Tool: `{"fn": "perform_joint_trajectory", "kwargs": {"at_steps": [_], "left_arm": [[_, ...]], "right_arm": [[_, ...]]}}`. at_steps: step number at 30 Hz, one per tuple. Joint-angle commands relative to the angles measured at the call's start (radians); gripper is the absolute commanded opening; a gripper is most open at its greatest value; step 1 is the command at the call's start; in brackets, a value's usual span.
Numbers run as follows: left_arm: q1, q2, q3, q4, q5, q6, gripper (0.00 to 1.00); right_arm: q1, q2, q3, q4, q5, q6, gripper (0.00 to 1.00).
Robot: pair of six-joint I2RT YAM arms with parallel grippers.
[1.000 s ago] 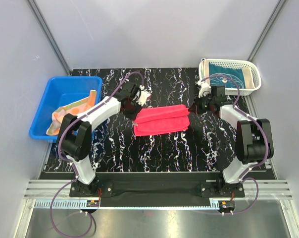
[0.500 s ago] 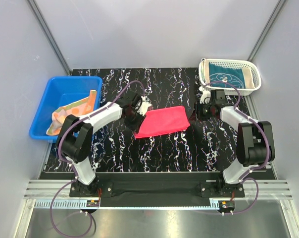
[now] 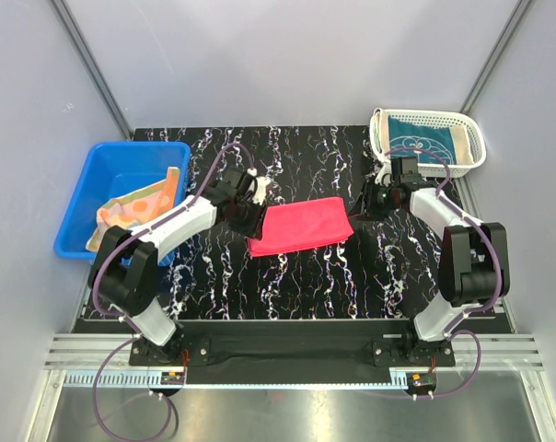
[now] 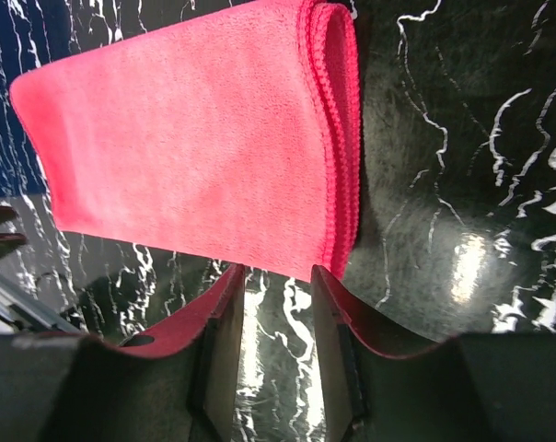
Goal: Fold and stack the towels
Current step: Fold the towel
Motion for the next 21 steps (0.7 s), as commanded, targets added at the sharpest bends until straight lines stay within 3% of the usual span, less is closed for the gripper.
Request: {"fn": "perform_joint_trajectory", "kwargs": {"at_steps": [1,8,13,18,21], "left_arm": [[0.009,0.002,-0.058,0.151,0.053,-0.157,0.36],[0.005,0.041,-0.159,0.17,-0.032,-0.24,0.35],[0.012,0.033,-0.119,0.067,-0.173,-0.269,0.34],[0.043,-0.044,-0.032,-0.027,-0.183,-0.271,0.4],[0.057,-0.065,0.015,0.016,-0.129,-0.286,0.43]], "right_arm": [[0.022,0.037,0.039,0.017,-0.008,0.084,0.41],[0.029,0.123,-0.033,0.041,0.074,0.118,0.38],[0.032,0.092,-0.078,0.044,0.058,0.109,0.4],[0.032,0.005,-0.029,-0.037,0.082,0.106,0.43],[0.03,-0.029,-0.009,-0.014,0.091,0.116,0.48]]}}
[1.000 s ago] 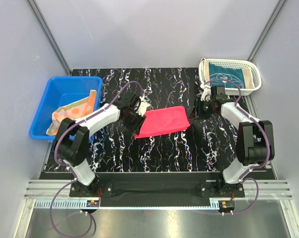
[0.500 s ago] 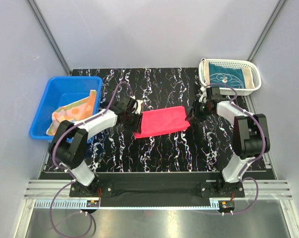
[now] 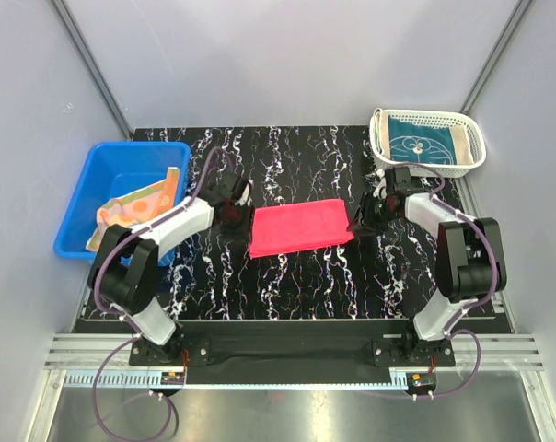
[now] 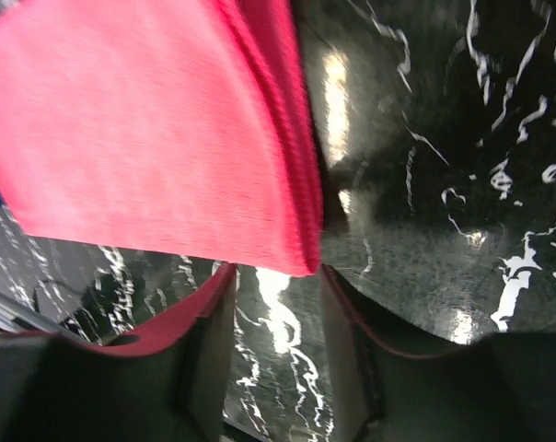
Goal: Fold and stack the towels
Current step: Fold the towel
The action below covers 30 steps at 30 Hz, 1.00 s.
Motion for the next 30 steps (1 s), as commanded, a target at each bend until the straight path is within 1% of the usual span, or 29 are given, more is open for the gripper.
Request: {"fn": "perform_joint_trajectory", "kwargs": {"at_steps": [1,3,7,9,11,13,17,20,21,24,25,27,30], "left_arm": [[0.018,-0.06,0.105,0.047,0.031,-0.029,0.43],[0.024,-0.025,0.133,0.074,0.079,-0.035,0.43],[0.062,0.101,0.187,0.096,0.099,-0.05,0.43],[0.097,0.132,0.191,0.134,0.135,-0.056,0.43],[0.116,0.172,0.203,0.133,0.134,-0.05,0.43],[0.137,0.213,0.23,0.113,0.123,-0.032,0.43],[0.169,0.243,0.266,0.055,0.117,-0.012,0.41],[0.186,0.178,0.273,0.038,0.12,-0.003,0.42],[0.188,0.129,0.286,0.019,0.114,0.003,0.43],[0.188,0.049,0.317,-0.018,0.125,0.022,0.43],[0.188,-0.015,0.317,-0.022,0.134,0.029,0.43],[0.186,-0.087,0.297,-0.025,0.137,0.055,0.45],[0.188,-0.266,0.21,0.01,0.148,0.071,0.47]], "right_arm": [[0.008,-0.076,0.059,0.049,0.013,0.013,0.51],[0.008,-0.059,0.084,0.072,-0.002,-0.006,0.59],[0.008,0.079,0.202,0.04,-0.027,-0.079,0.61],[0.008,0.123,0.265,0.031,-0.028,-0.107,0.62],[0.008,0.183,0.317,0.017,-0.053,-0.127,0.63],[0.01,0.221,0.325,0.026,-0.071,-0.124,0.67],[0.011,0.258,0.306,0.057,-0.085,-0.098,0.66],[0.026,0.271,0.293,0.057,-0.084,-0.101,0.65],[0.034,0.274,0.289,0.051,-0.064,-0.102,0.65],[0.043,0.277,0.281,0.042,-0.059,-0.113,0.65],[0.046,0.28,0.279,0.034,-0.047,-0.116,0.65],[0.048,0.281,0.272,0.028,-0.029,-0.13,0.65],[0.046,0.297,0.256,0.029,0.013,-0.15,0.65]]}}
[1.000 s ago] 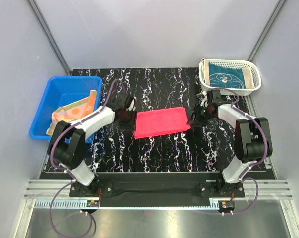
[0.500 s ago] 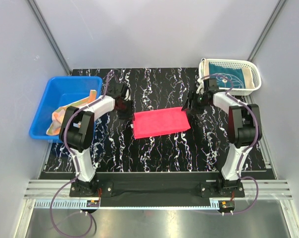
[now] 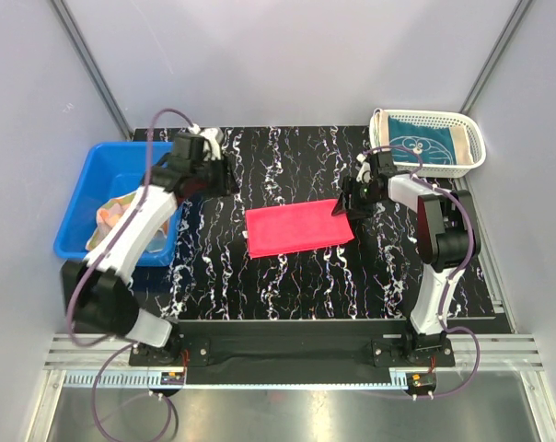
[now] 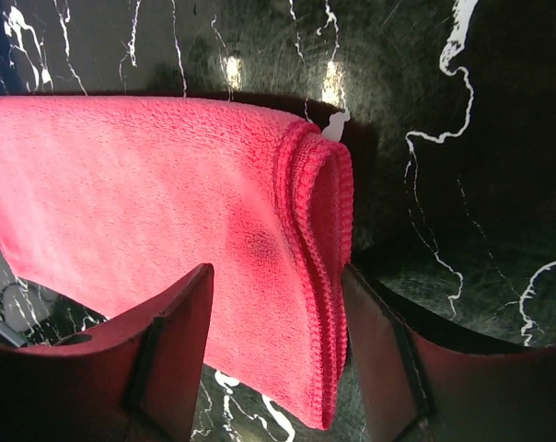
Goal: Fold and stack the towels
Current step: Fold the towel, then neatly place the folded towel into the bin
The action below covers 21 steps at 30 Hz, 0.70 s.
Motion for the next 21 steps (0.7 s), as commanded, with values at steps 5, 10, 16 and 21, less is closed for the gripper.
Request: {"fn": "perform_joint_trajectory", "kwargs": {"at_steps": [5,10,16,21], "left_arm": [[0.001,-0.35,-0.169,0.104,0.09,0.045,0.48],[0.001,-0.485,-0.269,0.155,-0.013,0.059,0.48],[0.002,-0.524,-0.297,0.192,-0.05,0.058,0.49],[0.002,-0.522,-0.3,0.187,-0.056,0.058,0.49]], "right_arm": [[0.007,0.075,-0.005,-0.022,0.051,-0.049,0.63],[0.018,0.044,-0.031,-0.025,0.062,-0.051,0.58],[0.038,0.032,-0.078,-0.008,0.056,-0.016,0.55],[0.072,0.032,-0.091,-0.019,0.08,0.006,0.55]]}}
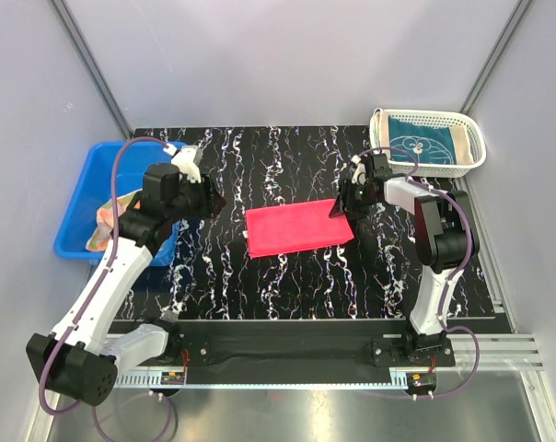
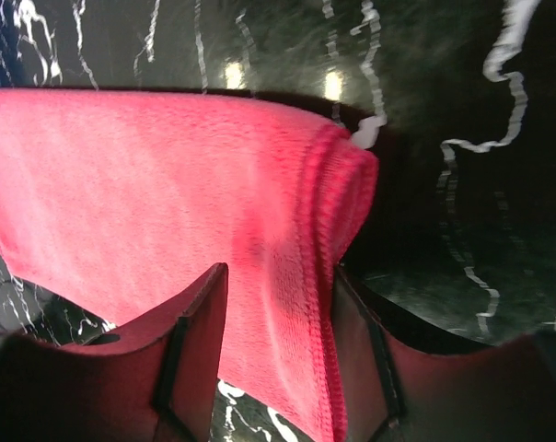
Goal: Fold and stack the towels
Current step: Neatly place the folded towel into the bin
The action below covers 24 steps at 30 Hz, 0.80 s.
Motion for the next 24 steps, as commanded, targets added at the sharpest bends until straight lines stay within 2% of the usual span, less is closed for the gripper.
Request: {"fn": "perform_joint_trajectory", "kwargs": {"at_steps": [1,6,8,10,12,13,15,17,21,22,24], "left_arm": [[0.002,-0.03,0.0,0.066,-0.033,0.016,0.49],[0.001,-0.01,-0.003,0.063,-0.036,0.002,0.5],[0.002,0.011,0.0,0.06,0.022,-0.028,0.5],[0.001,0.049,-0.026,0.112,0.102,-0.12,0.49],[-0.005,0.097,-0.073,0.181,0.218,-0.244,0.49],[-0.011,0.118,-0.115,0.248,0.244,-0.272,0.48],[-0.033,0.198,-0.127,0.264,0.242,-0.303,0.48],[-0.036,0.252,-0.106,0.241,0.24,-0.299,0.46],[-0.034,0.321,-0.022,0.163,0.185,-0.236,0.46],[-0.033,0.323,-0.006,0.136,0.168,-0.225,0.46],[-0.033,0.329,0.031,0.114,0.139,-0.2,0.47]], "right_arm": [[0.053,0.033,-0.061,-0.073,0.081,0.014,0.54],[0.079,0.022,-0.078,-0.088,0.112,0.024,0.5],[0.077,0.002,-0.087,-0.086,0.13,0.019,0.39],[0.079,-0.021,-0.094,-0.079,0.132,0.014,0.31],[0.079,-0.038,-0.094,-0.076,0.132,0.013,0.28],[0.079,-0.043,-0.091,-0.076,0.132,0.007,0.25],[0.079,-0.043,-0.075,-0.068,0.126,-0.001,0.12],[0.079,-0.032,-0.025,-0.07,0.116,-0.028,0.0],[0.079,0.069,0.167,-0.172,0.133,-0.081,0.0],[0.077,0.092,0.269,-0.198,0.142,-0.1,0.0],[0.079,0.156,0.371,-0.272,0.165,-0.11,0.0]]}}
